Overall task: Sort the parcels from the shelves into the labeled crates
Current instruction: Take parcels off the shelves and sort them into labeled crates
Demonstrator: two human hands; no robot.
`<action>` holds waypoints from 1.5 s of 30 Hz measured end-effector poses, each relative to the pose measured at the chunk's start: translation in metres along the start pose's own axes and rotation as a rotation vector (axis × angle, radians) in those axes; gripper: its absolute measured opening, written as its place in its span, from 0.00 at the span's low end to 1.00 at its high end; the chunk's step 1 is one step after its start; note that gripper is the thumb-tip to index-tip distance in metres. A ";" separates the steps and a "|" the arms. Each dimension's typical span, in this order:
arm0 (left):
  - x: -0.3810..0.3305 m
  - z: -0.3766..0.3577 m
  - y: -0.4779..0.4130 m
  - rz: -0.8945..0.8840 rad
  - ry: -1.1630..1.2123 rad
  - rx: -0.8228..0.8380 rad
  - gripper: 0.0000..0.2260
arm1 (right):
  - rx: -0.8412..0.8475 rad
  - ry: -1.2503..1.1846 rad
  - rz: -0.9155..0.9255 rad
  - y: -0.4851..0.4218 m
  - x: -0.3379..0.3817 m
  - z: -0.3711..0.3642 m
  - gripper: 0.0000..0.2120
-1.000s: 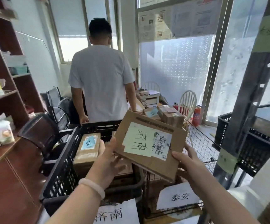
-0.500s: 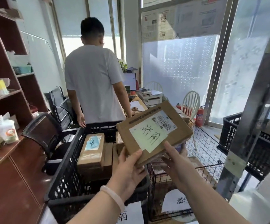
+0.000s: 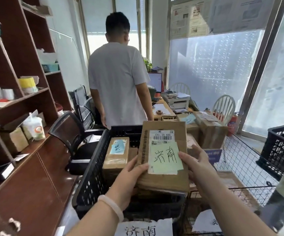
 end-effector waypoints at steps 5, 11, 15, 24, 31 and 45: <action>-0.012 0.041 -0.028 -0.008 -0.004 -0.123 0.10 | 0.130 0.121 0.025 -0.005 -0.013 -0.058 0.53; -0.038 0.088 -0.068 -0.099 -0.055 -0.204 0.24 | 0.056 0.073 -0.086 -0.045 -0.032 -0.115 0.36; -0.059 0.127 -0.095 -0.277 -0.262 -0.259 0.30 | 0.011 0.103 -0.169 -0.081 -0.042 -0.156 0.33; -0.079 0.193 -0.156 -0.410 -0.545 -0.335 0.29 | -0.028 0.134 -0.267 -0.163 -0.065 -0.237 0.31; -0.085 0.189 -0.184 -0.515 -0.784 -0.237 0.31 | -0.123 0.568 -0.023 -0.170 -0.076 -0.257 0.34; -0.070 0.003 -0.115 -1.157 -1.137 0.209 0.33 | -0.431 1.340 0.486 0.025 0.018 -0.082 0.42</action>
Point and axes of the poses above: each hand's wrist, its own y-axis away from the middle knuckle, its own z-axis out of the back of the hand, x = y × z, the point moved 3 cm from there along -y, towards the middle knuckle, and after that the axes turned 12 degrees about -x, right-handed, at the moved point
